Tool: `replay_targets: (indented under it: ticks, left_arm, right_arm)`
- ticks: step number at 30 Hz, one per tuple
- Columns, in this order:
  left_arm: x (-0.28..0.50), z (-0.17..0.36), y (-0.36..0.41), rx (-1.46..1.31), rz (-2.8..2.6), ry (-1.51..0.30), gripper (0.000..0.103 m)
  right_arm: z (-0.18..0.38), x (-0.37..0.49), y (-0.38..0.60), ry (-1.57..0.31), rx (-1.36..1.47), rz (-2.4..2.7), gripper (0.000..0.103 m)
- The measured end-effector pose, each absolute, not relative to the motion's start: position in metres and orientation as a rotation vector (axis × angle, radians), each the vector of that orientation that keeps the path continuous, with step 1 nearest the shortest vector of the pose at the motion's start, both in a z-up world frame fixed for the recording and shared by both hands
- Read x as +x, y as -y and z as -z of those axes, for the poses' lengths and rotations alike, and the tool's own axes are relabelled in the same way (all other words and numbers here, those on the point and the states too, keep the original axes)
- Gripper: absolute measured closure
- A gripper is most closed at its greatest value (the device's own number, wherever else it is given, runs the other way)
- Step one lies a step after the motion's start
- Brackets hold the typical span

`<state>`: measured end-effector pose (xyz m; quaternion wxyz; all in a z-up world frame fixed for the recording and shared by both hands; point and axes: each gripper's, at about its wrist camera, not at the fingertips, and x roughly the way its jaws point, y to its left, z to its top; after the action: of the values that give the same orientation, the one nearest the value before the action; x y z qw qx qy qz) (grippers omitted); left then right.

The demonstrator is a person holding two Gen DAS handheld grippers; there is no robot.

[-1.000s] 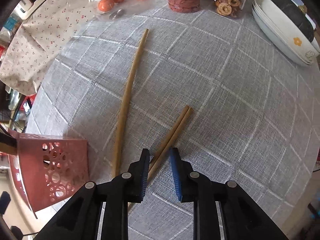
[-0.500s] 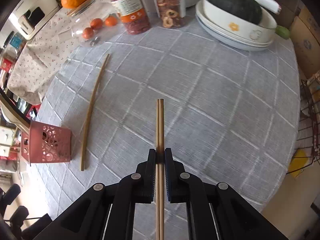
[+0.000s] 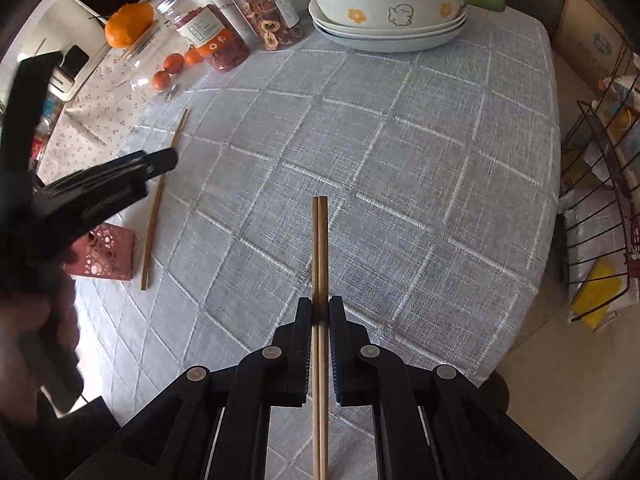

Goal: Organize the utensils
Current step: 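Lift the chopstick with the right tool while the left tool grasps another wooden chopstick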

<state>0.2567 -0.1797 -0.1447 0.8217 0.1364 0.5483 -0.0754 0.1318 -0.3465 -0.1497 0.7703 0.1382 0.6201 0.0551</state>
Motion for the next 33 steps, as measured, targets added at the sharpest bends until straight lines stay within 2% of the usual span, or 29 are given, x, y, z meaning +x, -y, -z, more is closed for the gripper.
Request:
replay_targets:
  ticks: [9,13,16,25,33]
  left_arm:
    - [0.312,0.182,0.140,0.204,0.009,-1.219,0.066]
    - [0.315,0.191,0.137,0.204,0.009,-1.228,0.075]
    - [0.313,0.193,0.139,0.189,0.037,-1.249,0.095]
    - [0.248,0.182,0.179,0.289,0.194,-1.238,0.096]
    - [0.165,0.108,0.195,0.310,0.374,-1.083,0.096]
  right_arm:
    - [0.146,0.135,0.347,-1.337,0.294,-0.135,0.095]
    - [0.150,0.136,0.344,-1.342,0.293,-0.143,0.095]
    - [0.150,0.136,0.346,-1.344,0.289,-0.137,0.095]
    - [0.124,0.127,0.352,-1.272,0.341,-0.109,0.095]
    - [0.077,0.094,0.344,-1.150,0.368,-0.111,0.095]
